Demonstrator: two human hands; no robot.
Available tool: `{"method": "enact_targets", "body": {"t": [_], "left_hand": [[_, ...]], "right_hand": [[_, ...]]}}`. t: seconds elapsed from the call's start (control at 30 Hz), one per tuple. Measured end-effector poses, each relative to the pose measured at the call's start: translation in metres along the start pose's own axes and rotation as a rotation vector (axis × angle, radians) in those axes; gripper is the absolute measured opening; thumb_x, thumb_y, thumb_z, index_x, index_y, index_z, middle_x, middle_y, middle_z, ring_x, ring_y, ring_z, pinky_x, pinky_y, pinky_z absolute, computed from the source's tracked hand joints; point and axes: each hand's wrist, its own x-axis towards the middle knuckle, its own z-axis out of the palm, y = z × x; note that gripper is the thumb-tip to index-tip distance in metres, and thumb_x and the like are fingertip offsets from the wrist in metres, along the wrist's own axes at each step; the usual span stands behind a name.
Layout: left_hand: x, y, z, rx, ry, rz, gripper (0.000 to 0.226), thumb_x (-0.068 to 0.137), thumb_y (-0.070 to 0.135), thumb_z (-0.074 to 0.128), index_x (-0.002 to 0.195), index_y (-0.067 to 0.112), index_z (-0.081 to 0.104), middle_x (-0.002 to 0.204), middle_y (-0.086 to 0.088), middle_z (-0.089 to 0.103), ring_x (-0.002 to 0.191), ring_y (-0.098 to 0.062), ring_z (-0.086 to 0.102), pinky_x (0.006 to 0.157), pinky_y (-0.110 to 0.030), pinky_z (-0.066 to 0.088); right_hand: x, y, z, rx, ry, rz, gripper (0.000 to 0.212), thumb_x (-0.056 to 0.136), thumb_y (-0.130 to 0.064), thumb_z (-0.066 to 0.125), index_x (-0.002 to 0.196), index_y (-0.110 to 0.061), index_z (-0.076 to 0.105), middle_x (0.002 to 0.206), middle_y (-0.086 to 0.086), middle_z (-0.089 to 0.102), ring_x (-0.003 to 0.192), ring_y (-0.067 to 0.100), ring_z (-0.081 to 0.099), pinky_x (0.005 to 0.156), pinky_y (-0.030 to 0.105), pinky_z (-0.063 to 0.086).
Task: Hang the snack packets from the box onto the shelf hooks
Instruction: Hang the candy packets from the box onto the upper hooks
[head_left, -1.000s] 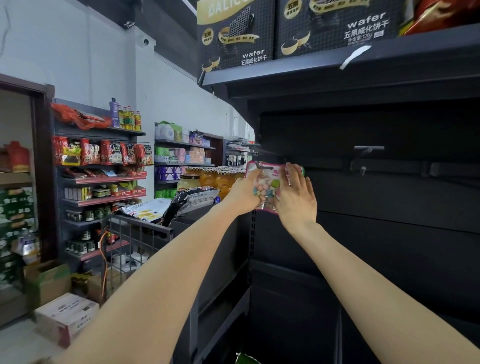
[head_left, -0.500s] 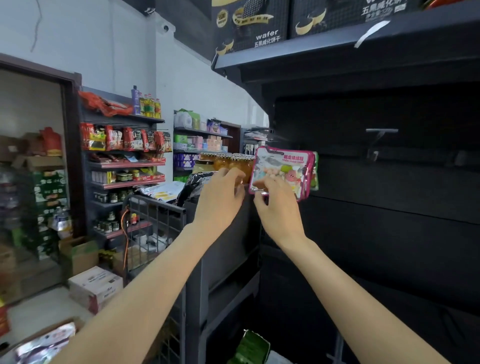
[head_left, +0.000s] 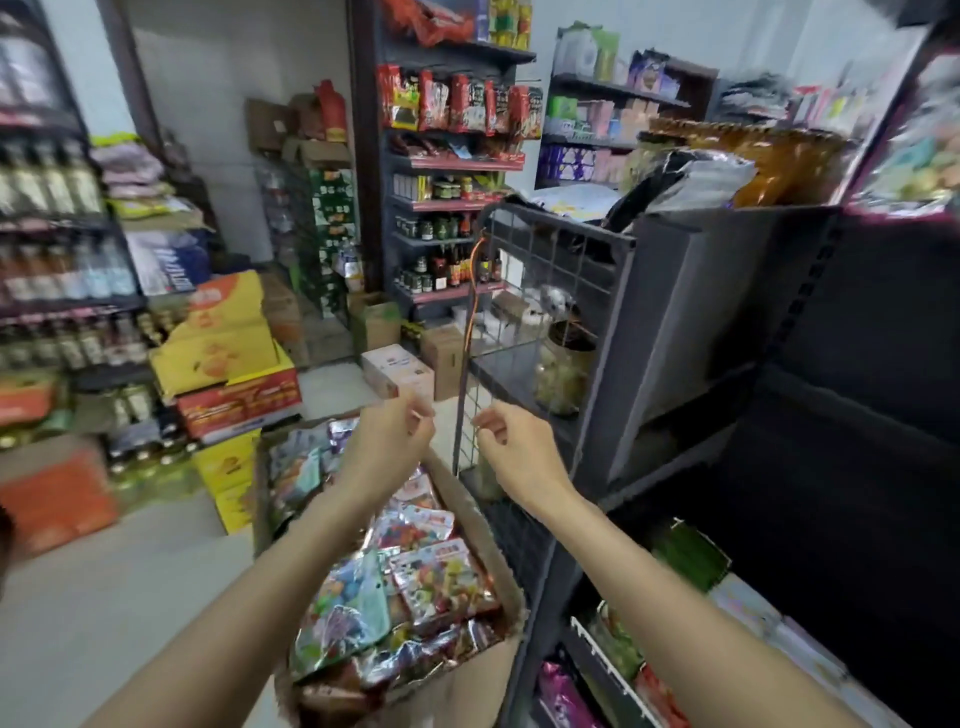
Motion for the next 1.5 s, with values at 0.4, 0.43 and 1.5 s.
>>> {"method": "enact_targets", "body": {"t": [0.4, 0.43, 1.5], "left_hand": [[-0.008, -0.165, 0.012, 0.302, -0.676, -0.199, 0.051, 0.092, 0.03, 0.055, 0.139, 0.014, 0.043, 0.137, -0.011, 0.051, 0.122, -0.027, 0.049, 0.099, -0.036, 0.042], [-0.008, -0.169, 0.013, 0.341, -0.731, -0.176, 0.053, 0.09, 0.037, 0.058, 0.138, 0.02, 0.044, 0.137, -0.008, 0.05, 0.123, -0.027, 0.047, 0.102, -0.041, 0.039], [0.02, -0.036, -0.029, -0.375, -0.013, -0.121, 0.012, 0.098, 0.022, 0.044, 0.089, 0.015, 0.045, 0.093, -0.003, 0.054, 0.083, -0.018, 0.05, 0.071, -0.032, 0.038]], "right_hand": [[0.034, 0.06, 0.165, -0.126, -0.623, 0.243, 0.057, 0.092, -0.02, 0.057, 0.144, -0.012, 0.036, 0.143, 0.01, 0.044, 0.104, 0.02, 0.054, 0.078, 0.022, 0.048], [0.035, 0.065, 0.17, -0.113, -0.649, 0.276, 0.06, 0.091, -0.022, 0.059, 0.145, -0.01, 0.035, 0.145, 0.011, 0.042, 0.114, 0.024, 0.053, 0.089, 0.028, 0.048], [0.03, -0.009, 0.021, 0.138, 0.009, -0.099, 0.023, 0.094, -0.005, 0.051, 0.095, -0.02, 0.068, 0.099, -0.005, 0.07, 0.095, 0.01, 0.063, 0.079, 0.021, 0.048]]}}
